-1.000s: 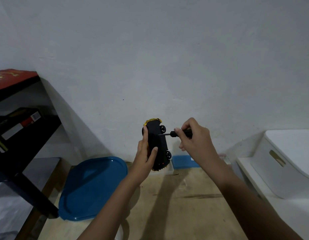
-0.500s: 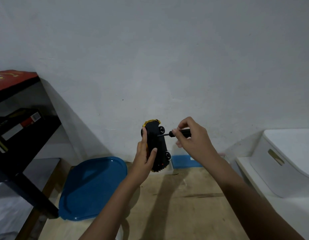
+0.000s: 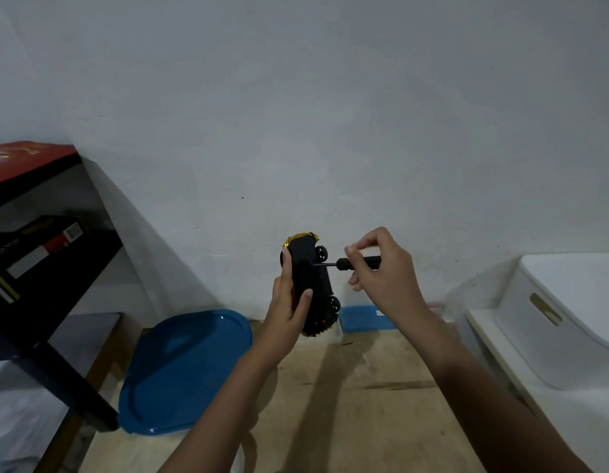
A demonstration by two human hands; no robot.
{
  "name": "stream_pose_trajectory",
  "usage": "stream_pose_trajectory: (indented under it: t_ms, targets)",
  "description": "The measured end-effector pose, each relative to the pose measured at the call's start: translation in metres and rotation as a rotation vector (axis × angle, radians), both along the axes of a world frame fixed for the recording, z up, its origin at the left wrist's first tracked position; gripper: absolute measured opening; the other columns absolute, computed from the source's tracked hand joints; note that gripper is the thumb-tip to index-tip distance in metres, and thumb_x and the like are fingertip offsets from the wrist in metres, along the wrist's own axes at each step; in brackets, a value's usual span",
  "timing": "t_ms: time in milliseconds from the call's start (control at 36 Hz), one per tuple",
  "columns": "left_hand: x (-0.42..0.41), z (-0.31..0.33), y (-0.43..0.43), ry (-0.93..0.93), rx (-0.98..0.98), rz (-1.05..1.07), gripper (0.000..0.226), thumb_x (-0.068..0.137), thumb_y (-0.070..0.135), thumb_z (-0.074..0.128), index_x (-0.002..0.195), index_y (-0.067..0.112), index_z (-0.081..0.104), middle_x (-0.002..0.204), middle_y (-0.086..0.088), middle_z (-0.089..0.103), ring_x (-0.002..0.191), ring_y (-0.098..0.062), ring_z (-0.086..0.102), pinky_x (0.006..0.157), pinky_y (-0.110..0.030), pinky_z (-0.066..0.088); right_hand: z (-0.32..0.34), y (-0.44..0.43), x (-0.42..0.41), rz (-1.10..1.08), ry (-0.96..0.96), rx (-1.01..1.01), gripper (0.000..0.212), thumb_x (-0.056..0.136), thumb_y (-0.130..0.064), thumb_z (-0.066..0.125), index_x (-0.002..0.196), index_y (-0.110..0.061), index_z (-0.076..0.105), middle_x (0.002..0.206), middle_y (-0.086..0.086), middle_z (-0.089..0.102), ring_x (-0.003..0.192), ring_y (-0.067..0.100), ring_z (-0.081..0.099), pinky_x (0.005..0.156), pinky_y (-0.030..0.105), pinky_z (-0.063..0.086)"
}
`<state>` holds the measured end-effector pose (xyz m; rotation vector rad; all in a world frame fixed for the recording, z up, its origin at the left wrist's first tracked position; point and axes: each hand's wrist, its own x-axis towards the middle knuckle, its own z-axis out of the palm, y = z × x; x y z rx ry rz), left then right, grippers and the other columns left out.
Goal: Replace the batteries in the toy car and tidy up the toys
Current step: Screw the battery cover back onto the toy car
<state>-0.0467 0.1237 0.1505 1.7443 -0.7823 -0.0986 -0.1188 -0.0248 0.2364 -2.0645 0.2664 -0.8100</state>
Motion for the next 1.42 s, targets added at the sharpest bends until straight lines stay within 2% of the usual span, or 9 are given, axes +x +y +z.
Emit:
stream_pose_trajectory:
  t_ms: [83,250,361,444,722,806,944,1056,1417]
  targets:
    - [0.002,0.0,0.001,0.011,0.0,0.004,0.07,0.097,0.037,0.04,0.141,0.054,-0.012,0.126,0.03,0.03,0.122,0.006,0.039,0.106,-0.037,0.039,0.002,-0.003,0.002,0.044,0.052,-0.035,0.024,0.082,-0.012,0.067,0.091,-0.016,0.045,0.093,0.005,0.057,0.074,0.026,0.066,0.066,0.04,0.058]
    - [0.0,-0.001,0.001,0.01,0.02,-0.002,0.071,0.1,0.029,0.041,0.142,0.05,-0.012,0.12,0.036,0.028,0.108,0.03,0.032,0.097,-0.022,0.036,0.01,-0.004,0.0,-0.01,-0.028,-0.027,0.021,0.088,-0.021,0.063,0.086,-0.005,0.05,0.074,0.009,0.062,0.051,0.014,0.065,0.058,0.03,0.057]
    - [0.0,-0.001,0.0,0.03,-0.016,0.02,0.07,0.098,0.035,0.041,0.142,0.052,-0.01,0.123,0.04,0.027,0.118,0.02,0.034,0.107,-0.035,0.038,0.008,-0.004,0.003,0.104,0.036,-0.188,0.022,0.083,-0.005,0.064,0.092,-0.013,0.045,0.096,0.003,0.049,0.077,0.019,0.059,0.066,0.024,0.054]
    - [0.001,0.0,0.001,0.036,-0.022,0.02,0.07,0.096,0.037,0.041,0.142,0.053,-0.009,0.126,0.035,0.03,0.123,0.01,0.036,0.109,-0.042,0.037,0.011,-0.002,0.003,0.1,0.077,-0.119,0.02,0.087,-0.013,0.063,0.09,-0.012,0.043,0.085,0.01,0.057,0.064,0.023,0.063,0.058,0.029,0.057]
    - [0.0,-0.001,0.004,0.019,0.007,-0.005,0.07,0.095,0.039,0.04,0.142,0.052,-0.01,0.122,0.033,0.03,0.111,0.027,0.033,0.108,-0.037,0.037,0.018,-0.005,0.002,0.128,0.109,-0.237,0.018,0.091,-0.023,0.058,0.087,-0.009,0.046,0.079,0.008,0.059,0.067,0.025,0.062,0.065,0.044,0.054]
    - [0.0,0.0,0.003,0.014,0.0,-0.004,0.07,0.094,0.039,0.04,0.143,0.051,-0.009,0.122,0.034,0.03,0.112,0.026,0.034,0.108,-0.039,0.037,0.018,-0.006,0.001,0.178,0.08,-0.267,0.013,0.09,-0.018,0.058,0.093,-0.015,0.045,0.096,0.001,0.051,0.076,0.016,0.059,0.068,0.033,0.055]
    - [-0.001,0.0,0.002,0.018,0.001,-0.017,0.07,0.094,0.041,0.041,0.142,0.054,-0.008,0.123,0.038,0.029,0.117,0.019,0.035,0.108,-0.044,0.038,0.024,-0.006,0.0,0.113,0.143,-0.239,0.023,0.091,-0.03,0.056,0.087,-0.01,0.047,0.073,0.006,0.06,0.059,0.018,0.062,0.06,0.038,0.056]
    - [0.0,0.002,0.003,0.024,-0.019,-0.006,0.071,0.094,0.04,0.042,0.141,0.055,-0.009,0.123,0.04,0.028,0.116,0.023,0.033,0.109,-0.043,0.037,0.018,-0.008,0.0,0.176,0.079,-0.303,0.015,0.088,-0.019,0.061,0.092,-0.018,0.047,0.092,-0.011,0.048,0.081,0.015,0.057,0.063,0.032,0.053]
    - [-0.006,0.005,0.008,0.04,-0.038,0.03,0.073,0.093,0.039,0.043,0.141,0.055,-0.01,0.124,0.039,0.029,0.12,0.014,0.036,0.11,-0.04,0.036,0.018,-0.003,-0.014,0.165,0.195,-0.222,0.019,0.092,-0.024,0.055,0.09,-0.007,0.046,0.076,0.006,0.058,0.057,0.019,0.061,0.056,0.032,0.057]
